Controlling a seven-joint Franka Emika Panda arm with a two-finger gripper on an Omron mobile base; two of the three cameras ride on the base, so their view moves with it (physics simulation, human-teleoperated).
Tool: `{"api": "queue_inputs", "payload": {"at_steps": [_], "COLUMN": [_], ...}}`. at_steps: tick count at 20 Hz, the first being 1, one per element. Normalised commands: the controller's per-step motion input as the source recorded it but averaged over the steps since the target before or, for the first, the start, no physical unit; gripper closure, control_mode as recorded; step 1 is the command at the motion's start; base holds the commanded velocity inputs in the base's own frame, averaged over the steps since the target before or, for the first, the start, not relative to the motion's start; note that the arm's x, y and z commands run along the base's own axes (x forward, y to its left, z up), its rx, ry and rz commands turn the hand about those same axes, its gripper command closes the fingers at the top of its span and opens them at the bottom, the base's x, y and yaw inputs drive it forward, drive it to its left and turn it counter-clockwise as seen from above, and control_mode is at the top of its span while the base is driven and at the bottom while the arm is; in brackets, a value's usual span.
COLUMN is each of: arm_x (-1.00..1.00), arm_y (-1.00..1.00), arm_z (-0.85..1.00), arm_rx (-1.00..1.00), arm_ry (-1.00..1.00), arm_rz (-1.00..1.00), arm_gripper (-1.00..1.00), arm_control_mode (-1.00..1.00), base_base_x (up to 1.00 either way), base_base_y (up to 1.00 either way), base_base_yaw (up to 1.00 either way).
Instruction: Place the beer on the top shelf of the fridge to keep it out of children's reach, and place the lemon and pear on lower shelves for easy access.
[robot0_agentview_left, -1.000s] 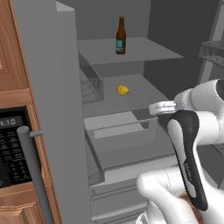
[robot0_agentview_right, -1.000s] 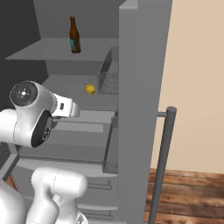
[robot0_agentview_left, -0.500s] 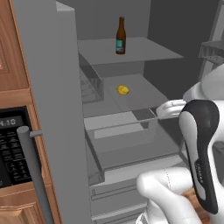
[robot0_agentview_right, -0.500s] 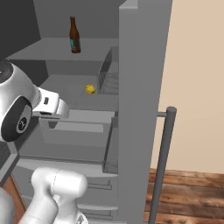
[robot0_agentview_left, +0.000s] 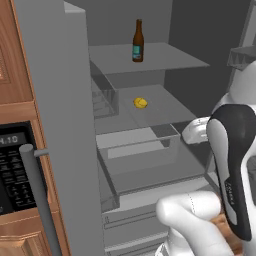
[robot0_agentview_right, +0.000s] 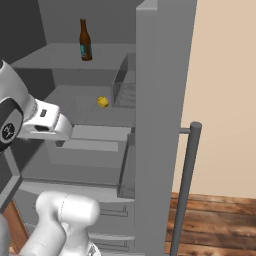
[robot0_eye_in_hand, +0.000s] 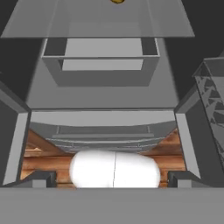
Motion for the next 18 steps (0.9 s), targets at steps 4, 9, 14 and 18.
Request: {"api": "queue_inputs", "payload": {"at_steps": [4, 9, 14, 18], "arm_x": [0.00, -0.06, 0.00, 0.00], "arm_y": [0.00, -0.01, 0.00, 0.00], "arm_z": [0.00, 0.00, 0.00, 0.00], "arm_rx": [0.00, 0.00, 0.00, 0.00], "arm_ry": [0.04, 0.00, 0.00, 0.00], "arm_rz": [0.00, 0.00, 0.00, 0.00], "arm_gripper": [-1.00, -1.00, -1.00, -1.00], "arm_control_mode": [-1.00, 1.00, 1.00, 1.00], "base_base_x": [0.00, -0.22, -0.94, -1.00], "base_base_y": [0.00, 0.00, 0.00, 0.07], "base_base_yaw": [0.00, 0.00, 0.05, 0.17]}}
